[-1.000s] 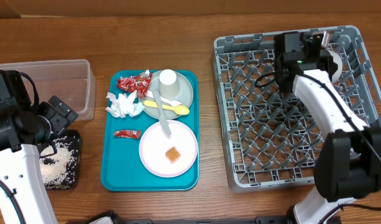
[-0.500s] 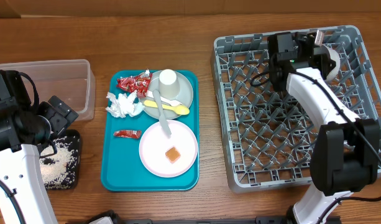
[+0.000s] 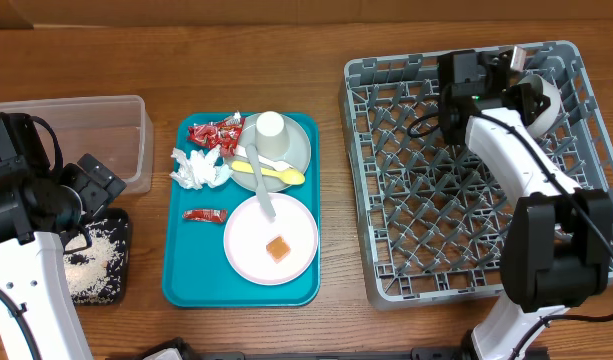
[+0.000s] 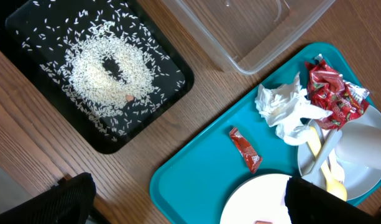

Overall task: Sort waste into correct bins and load items into the dishwasher rack
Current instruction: 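Lower the bowl upside down into the rack's back corner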

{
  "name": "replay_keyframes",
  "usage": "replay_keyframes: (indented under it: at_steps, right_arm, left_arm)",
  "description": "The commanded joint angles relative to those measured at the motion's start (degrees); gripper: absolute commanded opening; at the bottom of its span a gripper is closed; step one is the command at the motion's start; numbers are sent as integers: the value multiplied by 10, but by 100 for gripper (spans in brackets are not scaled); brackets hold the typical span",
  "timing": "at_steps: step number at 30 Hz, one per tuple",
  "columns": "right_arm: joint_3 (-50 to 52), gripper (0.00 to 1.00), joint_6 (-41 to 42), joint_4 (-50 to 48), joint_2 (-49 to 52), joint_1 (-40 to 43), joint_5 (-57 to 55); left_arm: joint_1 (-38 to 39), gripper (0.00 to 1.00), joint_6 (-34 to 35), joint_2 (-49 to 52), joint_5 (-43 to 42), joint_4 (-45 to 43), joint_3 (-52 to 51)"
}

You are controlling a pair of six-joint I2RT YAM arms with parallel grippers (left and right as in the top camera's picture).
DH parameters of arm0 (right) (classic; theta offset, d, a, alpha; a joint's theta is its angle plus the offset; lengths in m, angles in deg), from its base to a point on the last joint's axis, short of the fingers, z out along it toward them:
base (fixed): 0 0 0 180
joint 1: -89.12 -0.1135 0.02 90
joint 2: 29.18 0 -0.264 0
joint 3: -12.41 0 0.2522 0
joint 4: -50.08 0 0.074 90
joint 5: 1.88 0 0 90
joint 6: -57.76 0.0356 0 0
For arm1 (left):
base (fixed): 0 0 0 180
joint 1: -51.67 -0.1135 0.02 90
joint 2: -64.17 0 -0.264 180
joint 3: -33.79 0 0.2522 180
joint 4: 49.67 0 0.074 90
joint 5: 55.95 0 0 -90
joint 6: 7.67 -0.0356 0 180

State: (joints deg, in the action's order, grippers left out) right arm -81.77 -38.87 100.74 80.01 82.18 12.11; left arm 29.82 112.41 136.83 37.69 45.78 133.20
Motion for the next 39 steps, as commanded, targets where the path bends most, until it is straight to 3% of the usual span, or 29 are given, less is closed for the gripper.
replay_keyframes:
  at_steps: [1, 7, 12, 14, 17, 21, 26, 29, 31, 36, 39]
  right_arm:
    - [18, 11, 7, -2, 9, -30, 1]
    - [50, 20, 24, -2, 10, -63, 13]
    - [42, 59, 68, 34, 10, -93, 58]
    - [12, 67, 122, 92, 9, -106, 143]
    - [-79, 72, 228, 202, 9, -108, 339]
    - [-228, 72, 252, 304, 8, -82, 597]
    - [-411, 72, 277, 408, 7, -31, 659]
    - [-464, 63, 278, 451, 7, 29, 659]
    - [-460, 44, 281, 468, 11, 66, 677]
    - [-410, 13, 275, 478, 36, 144, 745]
    - [-377, 6, 275, 464, 51, 161, 766]
  left_arm:
    - [-3, 100, 8, 0, -3, 1, 8]
    - [-3, 100, 8, 0, -3, 1, 8]
    - [-3, 100, 8, 0, -3, 1, 8]
    - [-3, 100, 8, 0, -3, 1, 8]
    - [-3, 100, 8, 0, -3, 1, 8]
    - [-3, 100, 8, 0, -3, 1, 8]
    - [-3, 100, 8, 0, -3, 1, 8]
    - [-3, 100, 8, 0, -3, 1, 8]
    - [-3, 100, 8, 0, -3, 1, 8]
    - [-3, 100, 8, 0, -3, 1, 8]
    - [-3, 100, 8, 0, -3, 1, 8]
